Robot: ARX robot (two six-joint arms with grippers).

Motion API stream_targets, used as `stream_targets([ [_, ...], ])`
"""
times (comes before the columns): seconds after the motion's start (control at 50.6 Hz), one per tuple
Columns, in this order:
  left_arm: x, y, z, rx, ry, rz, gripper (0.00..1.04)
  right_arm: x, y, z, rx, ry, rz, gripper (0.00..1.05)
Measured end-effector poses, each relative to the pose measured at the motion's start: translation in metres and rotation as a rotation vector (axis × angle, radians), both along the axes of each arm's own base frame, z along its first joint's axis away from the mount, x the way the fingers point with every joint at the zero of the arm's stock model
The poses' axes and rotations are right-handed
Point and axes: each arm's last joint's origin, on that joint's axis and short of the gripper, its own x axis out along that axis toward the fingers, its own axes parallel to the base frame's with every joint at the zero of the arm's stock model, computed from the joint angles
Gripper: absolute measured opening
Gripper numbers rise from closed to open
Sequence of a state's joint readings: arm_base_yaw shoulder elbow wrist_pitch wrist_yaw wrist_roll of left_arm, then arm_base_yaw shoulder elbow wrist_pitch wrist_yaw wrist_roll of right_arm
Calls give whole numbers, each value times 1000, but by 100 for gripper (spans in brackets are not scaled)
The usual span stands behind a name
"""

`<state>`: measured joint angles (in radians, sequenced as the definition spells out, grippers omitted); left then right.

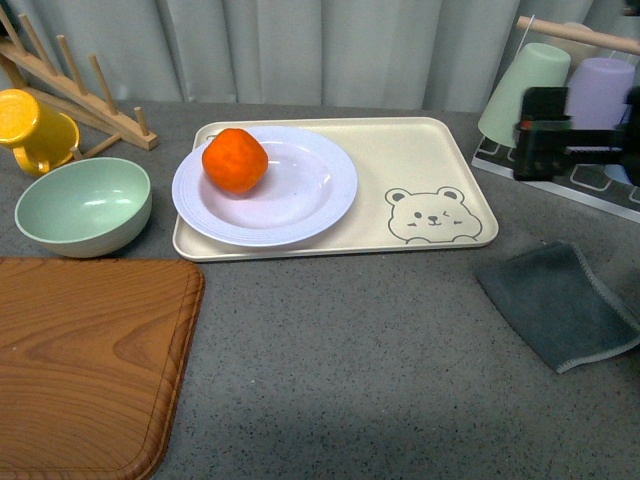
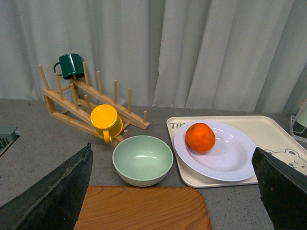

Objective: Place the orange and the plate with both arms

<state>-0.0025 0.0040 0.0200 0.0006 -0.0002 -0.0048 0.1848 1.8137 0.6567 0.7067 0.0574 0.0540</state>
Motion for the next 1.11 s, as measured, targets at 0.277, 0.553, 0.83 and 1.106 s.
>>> stream_targets([
  [0.277,0,0,0,0,0,0,98,-102,-33,8,-42,89,-54,96],
  [0.553,0,0,0,0,0,0,98,-137,-43,17,-81,26,-79,95],
  [0.83,0,0,0,0,-1,2,98,-155,-56,29,-9,-441,-108,50],
  [1.106,0,0,0,0,-2,2,98,-173,-58,43,-8,-449,-110,1],
])
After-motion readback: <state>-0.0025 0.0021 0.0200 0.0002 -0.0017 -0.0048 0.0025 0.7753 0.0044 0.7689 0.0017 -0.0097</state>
